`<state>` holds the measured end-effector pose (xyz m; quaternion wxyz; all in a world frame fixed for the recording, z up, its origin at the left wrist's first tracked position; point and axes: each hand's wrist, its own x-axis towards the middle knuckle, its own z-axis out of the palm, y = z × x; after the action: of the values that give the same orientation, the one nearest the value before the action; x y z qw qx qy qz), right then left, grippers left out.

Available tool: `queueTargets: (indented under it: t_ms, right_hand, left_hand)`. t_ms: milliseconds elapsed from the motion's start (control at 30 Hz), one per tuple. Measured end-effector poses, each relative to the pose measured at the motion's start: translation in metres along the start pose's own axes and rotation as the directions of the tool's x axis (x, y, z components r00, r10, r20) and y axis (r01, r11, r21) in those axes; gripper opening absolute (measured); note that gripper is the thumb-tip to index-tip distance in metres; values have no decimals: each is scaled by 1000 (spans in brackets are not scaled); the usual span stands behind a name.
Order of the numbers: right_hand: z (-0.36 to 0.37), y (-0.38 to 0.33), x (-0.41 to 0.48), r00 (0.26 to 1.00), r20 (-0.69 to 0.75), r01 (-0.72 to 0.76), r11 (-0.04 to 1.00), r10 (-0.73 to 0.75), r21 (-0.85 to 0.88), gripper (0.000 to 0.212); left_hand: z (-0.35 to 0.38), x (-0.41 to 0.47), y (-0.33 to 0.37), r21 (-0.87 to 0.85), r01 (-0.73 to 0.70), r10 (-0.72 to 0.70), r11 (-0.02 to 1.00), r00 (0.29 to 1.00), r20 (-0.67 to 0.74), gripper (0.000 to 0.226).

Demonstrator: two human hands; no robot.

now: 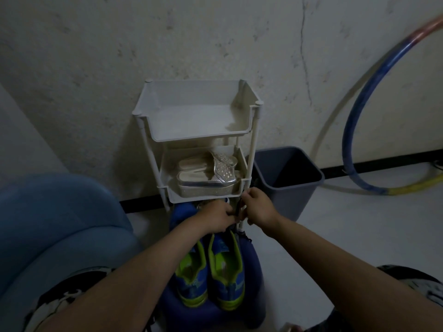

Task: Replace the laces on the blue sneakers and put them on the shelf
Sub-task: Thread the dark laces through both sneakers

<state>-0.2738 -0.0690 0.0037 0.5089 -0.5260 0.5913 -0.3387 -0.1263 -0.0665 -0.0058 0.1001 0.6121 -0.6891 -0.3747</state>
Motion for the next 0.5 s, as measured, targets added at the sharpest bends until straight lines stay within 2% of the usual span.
queueTargets:
  t_ms: [100,200,267,333,400,500]
  right_hand:
    - [-3,0,1,998,58,-26,999,28,-36,20]
    - [-9,6,2,935,278,-134,947,218,-293,15]
    - [-10,10,1,882,374,-103,892,287,-440,15]
    - [-10,10,-3,868,407,-79,889,283,-450,11]
    - [-10,10,0,887,387,-84,911,253,-403,19]
    - [-13,5,4,932,315,-75,943,182,-323,23]
  left_hand:
    - [-5,0,4,1,4,-4,1000,999,-43,30]
    - [-11,0,9,-61,-38,29,997,990,-137,31]
    - [-15,1,15,-121,-76,51,990,979,-197,31]
    - [-20,3,17,-227,-124,67,966,967,-244,26]
    - [-27,4,20,-309,-175,93,935,960,-263,22]
    - [-35,2,23,-339,-188,107,922,964,-242,18]
